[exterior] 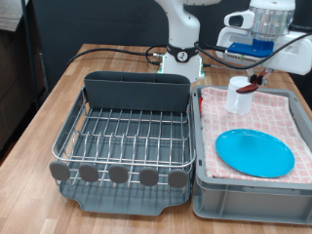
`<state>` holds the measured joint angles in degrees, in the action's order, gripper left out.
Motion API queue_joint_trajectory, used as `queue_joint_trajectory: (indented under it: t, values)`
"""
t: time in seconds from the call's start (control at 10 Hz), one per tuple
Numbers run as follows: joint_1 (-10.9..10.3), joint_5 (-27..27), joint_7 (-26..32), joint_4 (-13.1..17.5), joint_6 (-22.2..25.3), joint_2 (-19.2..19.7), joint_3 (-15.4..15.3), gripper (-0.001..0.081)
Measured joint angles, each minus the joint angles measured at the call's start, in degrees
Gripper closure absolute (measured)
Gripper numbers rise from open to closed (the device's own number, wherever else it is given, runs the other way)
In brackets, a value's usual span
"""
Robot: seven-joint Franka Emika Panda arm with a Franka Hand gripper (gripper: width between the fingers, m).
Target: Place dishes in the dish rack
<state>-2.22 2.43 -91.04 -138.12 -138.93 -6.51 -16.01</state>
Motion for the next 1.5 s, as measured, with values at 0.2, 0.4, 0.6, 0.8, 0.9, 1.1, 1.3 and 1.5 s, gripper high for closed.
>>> queue_joint_trajectory:
  t: [0.2,0.4,0.6,0.8,0.9,1.1,1.3,1.5]
  values:
    - [0.4,-0.2,-5.6,-0.1,0.2,0.3,0.2,0.0733]
    - [2.0,-0.7,-15.9,-1.3,3.9,-0.9,1.9,0.0733]
    - [3.5,-2.3,-25.5,-3.1,8.3,-3.1,3.4,0.0733]
    - [4.5,-3.7,-35.0,-4.8,12.3,-5.7,4.4,0.0733]
    - [4.3,-3.5,-33.0,-4.8,11.9,-5.6,4.4,0.0733]
    - [5.0,-4.1,-35.1,-5.6,12.5,-5.9,5.7,0.0733]
    - [6.1,-6.7,-36.0,-8.4,13.1,-7.6,8.5,0.0733]
    - [6.6,-9.4,-35.8,-12.0,12.2,-9.8,11.5,0.0733]
